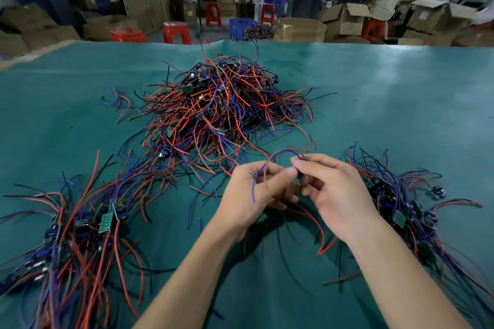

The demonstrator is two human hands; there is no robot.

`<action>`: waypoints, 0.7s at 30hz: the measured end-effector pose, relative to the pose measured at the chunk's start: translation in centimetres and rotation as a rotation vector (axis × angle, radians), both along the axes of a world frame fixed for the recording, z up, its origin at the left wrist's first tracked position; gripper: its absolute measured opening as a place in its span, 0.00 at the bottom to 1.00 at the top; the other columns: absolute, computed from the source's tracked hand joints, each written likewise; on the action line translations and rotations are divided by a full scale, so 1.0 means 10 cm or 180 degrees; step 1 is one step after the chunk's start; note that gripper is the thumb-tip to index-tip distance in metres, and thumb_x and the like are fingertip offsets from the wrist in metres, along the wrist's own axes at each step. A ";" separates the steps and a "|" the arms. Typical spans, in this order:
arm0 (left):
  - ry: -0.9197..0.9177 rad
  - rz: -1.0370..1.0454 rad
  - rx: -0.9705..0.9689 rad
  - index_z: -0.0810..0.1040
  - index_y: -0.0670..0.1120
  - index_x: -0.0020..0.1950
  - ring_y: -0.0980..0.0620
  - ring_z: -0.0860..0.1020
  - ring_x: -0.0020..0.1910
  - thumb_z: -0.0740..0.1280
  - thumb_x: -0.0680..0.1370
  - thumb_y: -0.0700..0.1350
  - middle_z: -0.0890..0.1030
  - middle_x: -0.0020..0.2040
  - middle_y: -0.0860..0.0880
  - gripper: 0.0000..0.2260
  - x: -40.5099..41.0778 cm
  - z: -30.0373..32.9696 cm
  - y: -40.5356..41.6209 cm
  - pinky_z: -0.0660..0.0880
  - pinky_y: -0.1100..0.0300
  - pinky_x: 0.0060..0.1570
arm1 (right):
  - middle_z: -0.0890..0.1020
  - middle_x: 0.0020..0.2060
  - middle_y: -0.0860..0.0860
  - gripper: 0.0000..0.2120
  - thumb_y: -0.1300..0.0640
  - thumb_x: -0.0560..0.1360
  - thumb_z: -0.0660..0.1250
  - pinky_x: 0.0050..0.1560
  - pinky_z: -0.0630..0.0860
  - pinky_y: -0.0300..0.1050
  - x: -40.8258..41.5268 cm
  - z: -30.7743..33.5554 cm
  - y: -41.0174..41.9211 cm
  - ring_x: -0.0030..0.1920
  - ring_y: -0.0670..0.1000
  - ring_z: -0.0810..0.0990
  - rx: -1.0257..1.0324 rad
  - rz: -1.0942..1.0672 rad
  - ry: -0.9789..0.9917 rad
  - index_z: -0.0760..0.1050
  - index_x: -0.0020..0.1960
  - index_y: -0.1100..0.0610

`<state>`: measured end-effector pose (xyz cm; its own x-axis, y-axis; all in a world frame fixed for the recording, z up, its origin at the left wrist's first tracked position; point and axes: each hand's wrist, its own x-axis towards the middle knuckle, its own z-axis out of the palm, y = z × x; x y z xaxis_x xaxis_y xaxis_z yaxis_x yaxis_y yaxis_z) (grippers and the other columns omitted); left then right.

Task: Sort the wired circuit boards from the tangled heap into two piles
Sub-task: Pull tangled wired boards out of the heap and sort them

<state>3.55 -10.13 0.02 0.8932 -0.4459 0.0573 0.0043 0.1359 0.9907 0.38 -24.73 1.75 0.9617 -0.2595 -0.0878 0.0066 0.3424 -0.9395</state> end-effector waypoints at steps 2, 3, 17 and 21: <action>-0.0179 -0.0039 0.0125 0.82 0.38 0.45 0.50 0.82 0.34 0.71 0.78 0.43 0.85 0.38 0.41 0.07 0.00 -0.02 0.00 0.76 0.63 0.32 | 0.80 0.32 0.54 0.04 0.60 0.63 0.77 0.28 0.69 0.38 0.00 -0.01 0.00 0.30 0.48 0.74 -0.0111 0.0025 0.0083 0.86 0.37 0.59; -0.0173 -0.0049 0.0130 0.83 0.40 0.43 0.50 0.82 0.33 0.71 0.78 0.41 0.84 0.38 0.41 0.06 0.00 -0.02 0.00 0.76 0.63 0.31 | 0.80 0.32 0.55 0.04 0.60 0.63 0.77 0.28 0.69 0.38 0.00 -0.02 0.00 0.29 0.48 0.74 -0.0133 0.0005 0.0100 0.86 0.37 0.59; -0.0016 -0.0404 0.0254 0.81 0.41 0.41 0.54 0.76 0.23 0.67 0.80 0.39 0.80 0.29 0.46 0.08 0.01 0.02 -0.02 0.69 0.66 0.22 | 0.81 0.27 0.46 0.14 0.63 0.74 0.77 0.33 0.77 0.39 0.09 -0.11 -0.34 0.28 0.45 0.78 -0.1245 -0.1530 -0.0604 0.82 0.32 0.54; 0.0044 -0.0272 0.0134 0.80 0.39 0.43 0.54 0.76 0.24 0.66 0.81 0.39 0.80 0.29 0.46 0.08 -0.01 0.01 -0.01 0.70 0.66 0.23 | 0.81 0.27 0.48 0.09 0.62 0.79 0.72 0.37 0.80 0.39 0.10 -0.05 -0.46 0.29 0.46 0.80 -0.0476 -0.2275 -0.0746 0.80 0.40 0.60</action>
<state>3.40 -10.23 0.15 0.8525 -0.5222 0.0250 0.0277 0.0927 0.9953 1.39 -29.30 1.30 0.5448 -0.8184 0.1827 0.3833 0.0493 -0.9223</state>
